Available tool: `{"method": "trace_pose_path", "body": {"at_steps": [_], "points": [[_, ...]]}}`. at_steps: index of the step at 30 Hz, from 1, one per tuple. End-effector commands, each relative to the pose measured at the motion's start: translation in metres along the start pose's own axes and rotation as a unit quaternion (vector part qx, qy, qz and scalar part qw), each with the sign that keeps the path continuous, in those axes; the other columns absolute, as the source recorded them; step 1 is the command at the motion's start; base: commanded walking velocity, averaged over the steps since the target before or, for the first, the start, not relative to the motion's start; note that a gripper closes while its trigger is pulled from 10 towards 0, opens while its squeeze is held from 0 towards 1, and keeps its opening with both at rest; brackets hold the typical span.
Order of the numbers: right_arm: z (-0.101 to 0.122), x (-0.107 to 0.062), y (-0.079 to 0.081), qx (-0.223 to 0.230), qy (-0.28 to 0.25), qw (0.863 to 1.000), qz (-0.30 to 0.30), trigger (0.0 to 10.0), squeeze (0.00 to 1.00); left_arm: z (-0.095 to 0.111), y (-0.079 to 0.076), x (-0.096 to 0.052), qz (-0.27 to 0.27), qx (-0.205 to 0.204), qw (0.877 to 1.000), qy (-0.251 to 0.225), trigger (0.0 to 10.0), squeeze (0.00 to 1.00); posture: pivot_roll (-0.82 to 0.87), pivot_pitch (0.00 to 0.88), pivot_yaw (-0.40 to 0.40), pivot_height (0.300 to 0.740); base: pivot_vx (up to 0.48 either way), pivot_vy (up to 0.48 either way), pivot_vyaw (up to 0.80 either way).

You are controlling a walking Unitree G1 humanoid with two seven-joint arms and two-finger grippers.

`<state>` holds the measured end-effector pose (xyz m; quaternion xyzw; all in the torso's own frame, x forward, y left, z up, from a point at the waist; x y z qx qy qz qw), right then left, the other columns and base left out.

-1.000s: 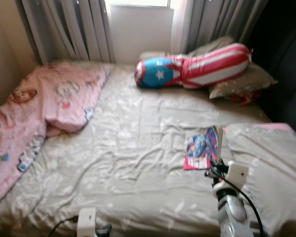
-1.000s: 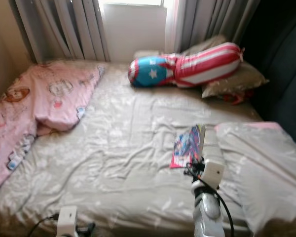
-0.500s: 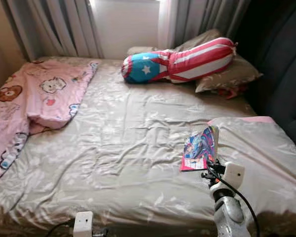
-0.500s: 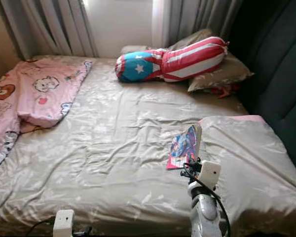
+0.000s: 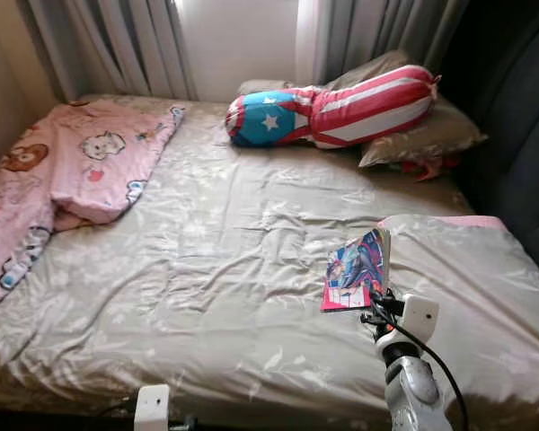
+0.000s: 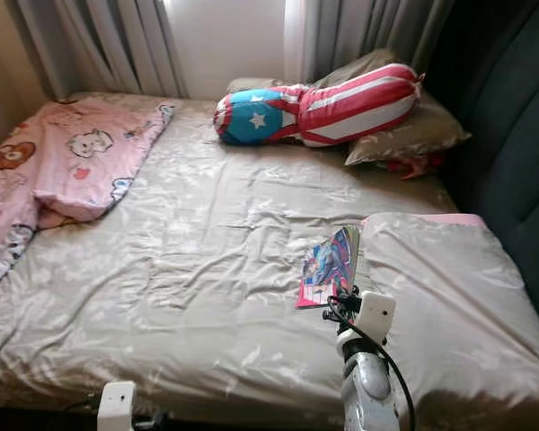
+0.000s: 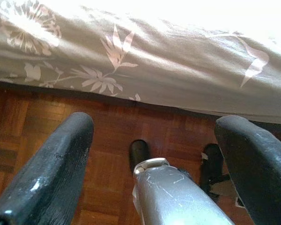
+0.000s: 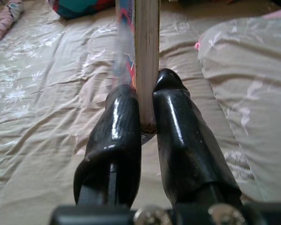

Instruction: Clean up the room

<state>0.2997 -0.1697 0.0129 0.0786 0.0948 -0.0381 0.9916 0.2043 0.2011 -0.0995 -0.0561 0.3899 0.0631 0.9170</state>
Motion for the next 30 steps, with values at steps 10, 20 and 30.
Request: {"method": "trace_pose_path", "body": {"at_steps": [10,20,30], "points": [[0.012,0.002,0.009,-0.007,-0.021,0.999,0.025,10.0,0.0,0.034,-0.001,0.005,-0.009,-0.02,0.998,-0.066,10.0,0.0,-0.08,0.047,-0.069,0.74,0.0,0.0,0.0],[0.016,0.001,0.012,-0.027,-0.035,0.998,0.052,10.0,0.0,0.15,-0.015,-0.012,-0.068,-0.022,0.941,-0.33,10.0,0.0,-0.09,0.043,-0.065,0.74,0.0,0.0,0.0],[0.015,0.002,0.017,-0.035,-0.027,0.997,0.056,10.0,0.0,0.159,-0.028,-0.029,-0.086,-0.028,0.919,-0.384,10.0,0.0,-0.09,0.027,-0.066,0.735,0.0,0.0,0.0]]}}
Point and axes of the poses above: a point about 5 cm out from each wrist's last joint towards the gripper, its own x axis pointing out of the wrist towards the gripper, its own z axis along the axis of the wrist's last joint, y = z × x, the point moved 3 cm from there along x, pointing out of the wrist towards the gripper, and after that the axes turned 5 degrees about -x, right-handed, at the moved point
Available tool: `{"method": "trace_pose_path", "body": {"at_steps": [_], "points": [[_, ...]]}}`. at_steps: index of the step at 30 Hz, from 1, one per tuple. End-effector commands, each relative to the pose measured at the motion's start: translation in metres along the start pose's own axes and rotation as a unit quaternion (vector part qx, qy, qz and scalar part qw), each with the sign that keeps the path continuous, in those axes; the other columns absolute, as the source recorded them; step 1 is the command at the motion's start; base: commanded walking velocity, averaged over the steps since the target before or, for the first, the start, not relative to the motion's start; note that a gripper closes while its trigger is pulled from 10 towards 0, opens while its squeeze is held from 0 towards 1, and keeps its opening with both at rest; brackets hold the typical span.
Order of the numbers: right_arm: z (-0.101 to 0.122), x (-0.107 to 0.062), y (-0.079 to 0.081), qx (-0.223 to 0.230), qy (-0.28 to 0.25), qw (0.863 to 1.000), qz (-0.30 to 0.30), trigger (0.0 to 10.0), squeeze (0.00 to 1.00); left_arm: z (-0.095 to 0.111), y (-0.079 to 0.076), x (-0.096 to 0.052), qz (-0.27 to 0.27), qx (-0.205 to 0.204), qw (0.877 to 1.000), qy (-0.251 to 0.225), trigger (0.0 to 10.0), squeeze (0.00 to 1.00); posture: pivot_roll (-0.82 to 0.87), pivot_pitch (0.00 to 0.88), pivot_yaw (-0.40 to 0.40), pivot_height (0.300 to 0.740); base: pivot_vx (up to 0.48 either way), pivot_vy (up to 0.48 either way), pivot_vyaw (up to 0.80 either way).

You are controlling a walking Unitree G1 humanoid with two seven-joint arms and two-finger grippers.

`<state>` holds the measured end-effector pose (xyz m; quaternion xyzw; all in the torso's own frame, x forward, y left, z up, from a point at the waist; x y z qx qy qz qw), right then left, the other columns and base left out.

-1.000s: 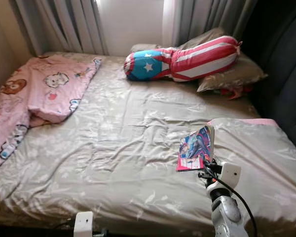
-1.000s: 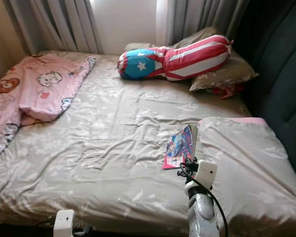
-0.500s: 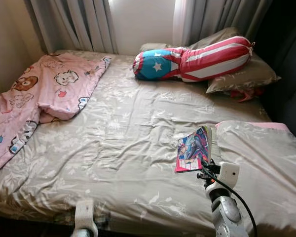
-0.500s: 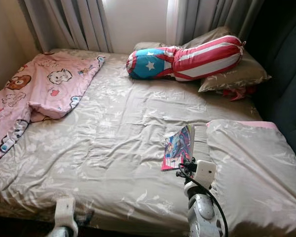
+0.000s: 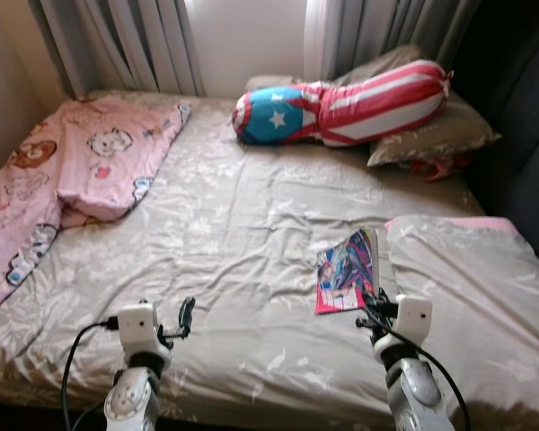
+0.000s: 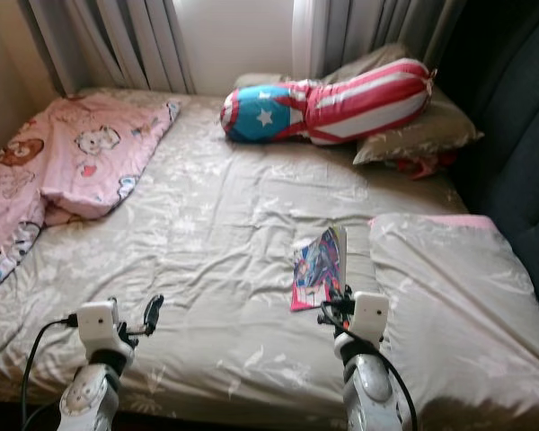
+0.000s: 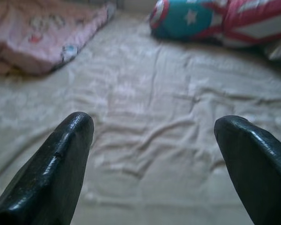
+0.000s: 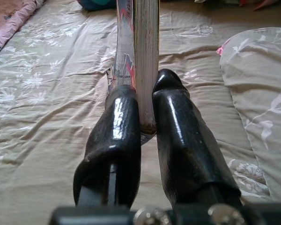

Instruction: Clean up the room

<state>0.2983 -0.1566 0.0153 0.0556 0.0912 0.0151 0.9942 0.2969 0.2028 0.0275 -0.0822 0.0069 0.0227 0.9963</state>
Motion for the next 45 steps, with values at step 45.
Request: {"method": "trace_pose_path", "body": {"at_steps": [45], "points": [[0.017,0.003,0.0,-0.019,-0.04,0.999,0.0,10.0,0.0,0.018,-0.033,0.008,-0.034,-0.025,0.999,-0.013,10.0,0.0,-0.09,0.05,-0.073,0.662,0.0,0.0,0.0]]}}
Point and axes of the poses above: a point about 5 cm out from each wrist's last joint towards the gripper, its own x axis pointing out of the wrist towards the gripper, its own z axis along the axis of the wrist's last joint, y = z × x, the point moved 3 cm from there along x, pointing out of the wrist towards the gripper, and after that the axes turned 5 degrees about -x, right-handed, at the moved point
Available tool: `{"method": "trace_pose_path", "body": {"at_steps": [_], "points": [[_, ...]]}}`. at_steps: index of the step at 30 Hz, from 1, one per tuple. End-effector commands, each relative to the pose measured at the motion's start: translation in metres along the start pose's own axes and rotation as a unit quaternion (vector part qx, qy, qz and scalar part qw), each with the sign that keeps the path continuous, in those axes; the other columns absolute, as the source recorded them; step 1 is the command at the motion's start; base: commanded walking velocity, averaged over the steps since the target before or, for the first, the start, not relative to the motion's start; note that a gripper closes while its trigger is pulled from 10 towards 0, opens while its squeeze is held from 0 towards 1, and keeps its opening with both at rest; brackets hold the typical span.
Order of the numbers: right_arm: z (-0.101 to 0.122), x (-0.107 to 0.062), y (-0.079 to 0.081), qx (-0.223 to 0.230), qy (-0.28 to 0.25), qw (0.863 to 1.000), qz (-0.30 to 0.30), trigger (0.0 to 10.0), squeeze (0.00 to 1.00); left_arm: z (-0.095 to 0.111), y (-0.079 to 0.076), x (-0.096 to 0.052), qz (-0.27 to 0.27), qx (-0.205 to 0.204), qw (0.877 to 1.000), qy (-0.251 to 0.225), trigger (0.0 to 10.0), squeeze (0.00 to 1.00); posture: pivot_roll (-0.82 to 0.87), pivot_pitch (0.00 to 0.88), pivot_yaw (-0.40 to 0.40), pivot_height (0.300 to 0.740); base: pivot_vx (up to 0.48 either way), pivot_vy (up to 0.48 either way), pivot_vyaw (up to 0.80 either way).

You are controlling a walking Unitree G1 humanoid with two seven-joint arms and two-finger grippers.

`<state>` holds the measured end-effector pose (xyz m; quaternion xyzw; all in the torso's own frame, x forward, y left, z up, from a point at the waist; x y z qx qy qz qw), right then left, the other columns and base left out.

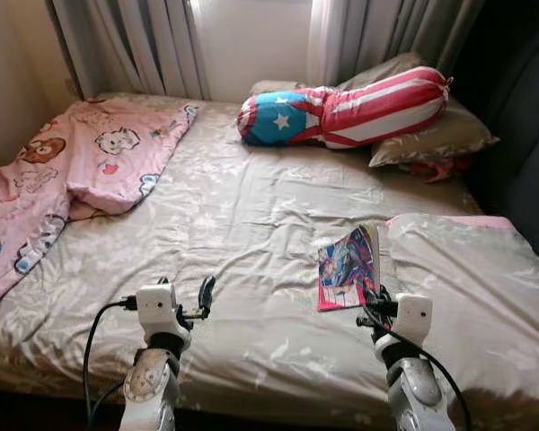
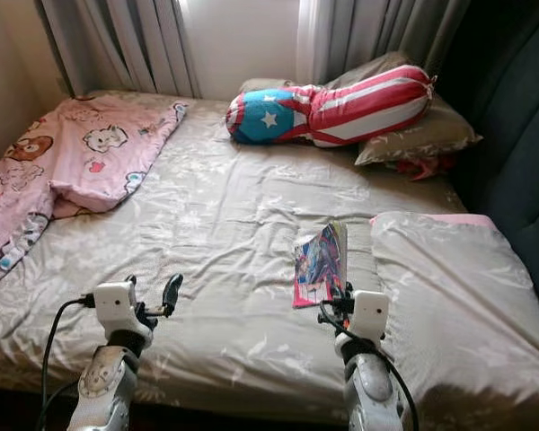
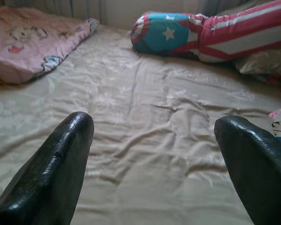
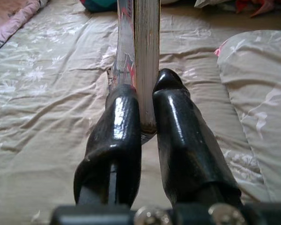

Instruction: Clean up the room

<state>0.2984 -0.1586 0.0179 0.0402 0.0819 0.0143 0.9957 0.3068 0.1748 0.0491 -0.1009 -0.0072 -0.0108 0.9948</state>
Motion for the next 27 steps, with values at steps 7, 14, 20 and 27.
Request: {"method": "trace_pose_path", "body": {"at_steps": [7,14,20,27], "points": [[0.0127,0.0031,0.0026,-0.004,-0.028,1.0,0.002,10.0,0.0,0.0012,-0.0005,-0.0011,0.001,-0.007,1.0,0.0,10.0,0.0,-0.09,0.058,-0.073,0.662,0.0,0.0,0.0],[0.0109,0.0035,0.0041,-0.007,-0.02,1.0,0.004,10.0,0.0,0.0,-0.0016,-0.0017,0.0,-0.007,1.0,0.002,10.0,0.0,-0.09,0.064,-0.073,0.662,0.0,0.0,0.0],[0.0125,0.0031,0.0036,-0.003,-0.027,1.0,0.001,10.0,0.0,-0.0016,-0.0004,-0.0012,-0.001,-0.008,1.0,0.006,10.0,0.0,-0.09,0.064,-0.073,0.662,0.0,0.0,0.0],[0.0128,0.0029,0.0039,-0.003,-0.028,1.0,0.001,10.0,0.0,-0.0042,0.0006,-0.001,0.0,-0.011,1.0,0.013,10.0,0.0,-0.09,0.068,-0.074,0.662,0.0,0.0,0.0]]}}
Point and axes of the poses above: a point about 5 cm out from each wrist's last joint towards the gripper, its own x axis pointing out of the wrist towards the gripper, its own z axis along the axis of the wrist's last joint, y = z × x, the point moved 3 cm from there along x, pointing out of the wrist towards the gripper, and after that the axes turned 5 degrees about -x, right-handed, at the moved point
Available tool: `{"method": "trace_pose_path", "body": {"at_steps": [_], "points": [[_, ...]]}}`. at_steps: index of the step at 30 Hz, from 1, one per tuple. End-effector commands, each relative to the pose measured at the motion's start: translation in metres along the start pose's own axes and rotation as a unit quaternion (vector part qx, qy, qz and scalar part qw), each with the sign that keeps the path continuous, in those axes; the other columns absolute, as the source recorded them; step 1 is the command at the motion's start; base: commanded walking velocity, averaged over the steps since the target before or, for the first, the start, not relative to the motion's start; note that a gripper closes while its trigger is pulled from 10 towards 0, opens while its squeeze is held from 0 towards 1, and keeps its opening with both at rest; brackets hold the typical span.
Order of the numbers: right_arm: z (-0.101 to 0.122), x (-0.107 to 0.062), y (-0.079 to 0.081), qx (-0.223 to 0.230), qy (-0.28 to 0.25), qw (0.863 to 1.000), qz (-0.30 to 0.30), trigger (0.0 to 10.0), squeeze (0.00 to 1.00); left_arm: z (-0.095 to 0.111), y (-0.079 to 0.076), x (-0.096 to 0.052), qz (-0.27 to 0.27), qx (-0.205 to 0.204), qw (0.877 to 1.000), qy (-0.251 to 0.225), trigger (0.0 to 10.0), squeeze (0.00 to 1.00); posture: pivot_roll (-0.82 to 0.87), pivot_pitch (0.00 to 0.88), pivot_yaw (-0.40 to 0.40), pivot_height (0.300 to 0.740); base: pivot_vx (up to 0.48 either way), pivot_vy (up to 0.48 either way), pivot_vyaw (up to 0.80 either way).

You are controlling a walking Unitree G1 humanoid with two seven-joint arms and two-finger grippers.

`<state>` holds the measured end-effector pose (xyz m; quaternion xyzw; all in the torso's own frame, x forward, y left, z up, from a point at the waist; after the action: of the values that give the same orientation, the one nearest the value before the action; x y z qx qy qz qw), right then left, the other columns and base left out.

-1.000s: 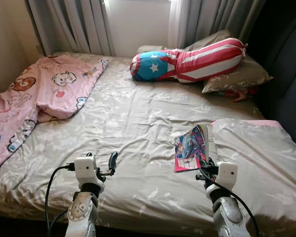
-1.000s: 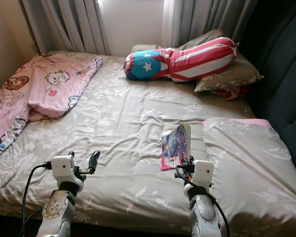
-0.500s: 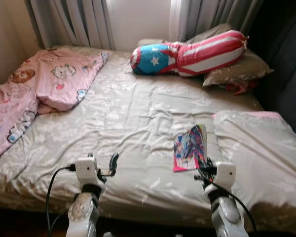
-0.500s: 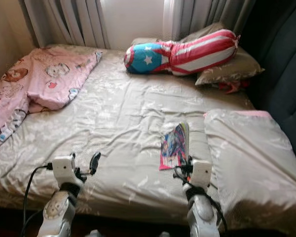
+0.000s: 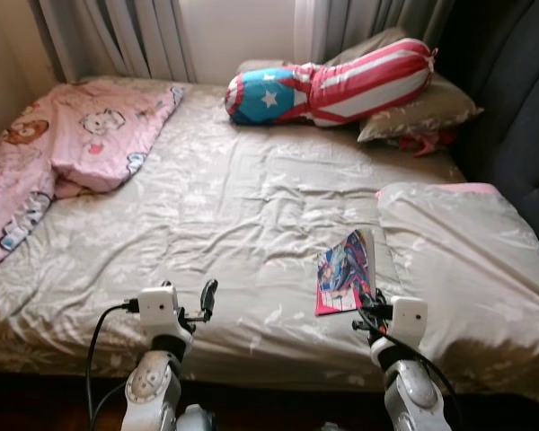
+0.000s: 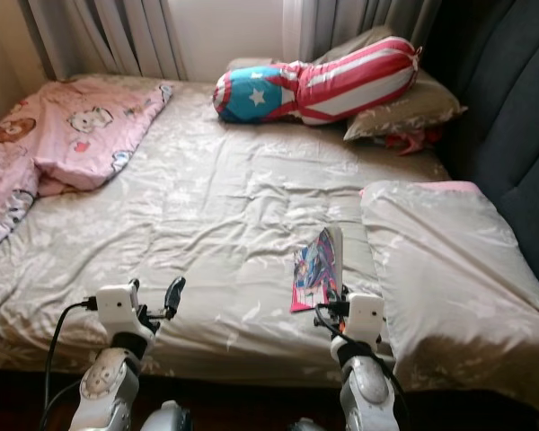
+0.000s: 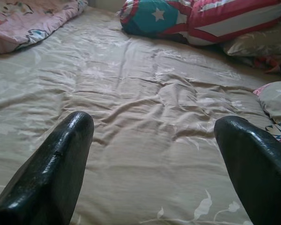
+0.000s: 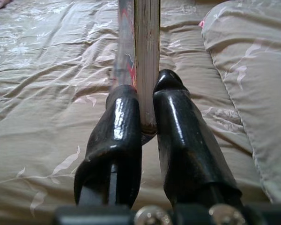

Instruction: Clean up the room

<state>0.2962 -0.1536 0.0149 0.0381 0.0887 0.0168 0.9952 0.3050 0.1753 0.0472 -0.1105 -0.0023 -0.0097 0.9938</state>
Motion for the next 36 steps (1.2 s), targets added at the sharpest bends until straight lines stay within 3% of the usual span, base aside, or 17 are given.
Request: {"method": "trace_pose_path", "body": {"at_steps": [1,22,36], "points": [[0.0167,0.0043,-0.0009,-0.001,-0.035,0.999,-0.001,10.0,0.0,-0.0028,-0.0001,0.0009,-0.002,-0.002,1.0,0.009,10.0,0.0,-0.09,0.068,-0.074,0.662,0.0,0.0,0.0],[0.0158,0.0031,0.0001,-0.002,-0.033,0.999,0.0,10.0,0.0,-0.0078,0.0008,-0.0029,-0.01,-0.006,1.0,0.019,10.0,0.0,-0.09,0.076,-0.073,0.662,0.0,0.0,0.0],[0.0152,0.0033,0.0028,-0.007,-0.032,0.999,0.006,10.0,0.0,-0.0105,-0.0024,-0.0043,-0.018,-0.003,1.0,0.024,10.0,0.0,-0.09,0.08,-0.073,0.662,0.267,0.0,0.0]]}}
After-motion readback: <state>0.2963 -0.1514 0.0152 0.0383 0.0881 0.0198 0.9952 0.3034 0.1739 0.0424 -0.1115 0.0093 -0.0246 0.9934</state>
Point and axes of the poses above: a point about 5 cm out from each wrist's last joint towards the gripper, its own x axis pointing out of the wrist towards the gripper, its own z axis along the axis of the wrist's last joint, y = z × x, the point moved 3 cm from there along x, pointing out of the wrist towards the gripper, and after that the axes turned 5 degrees about -x, right-handed, at the moved point
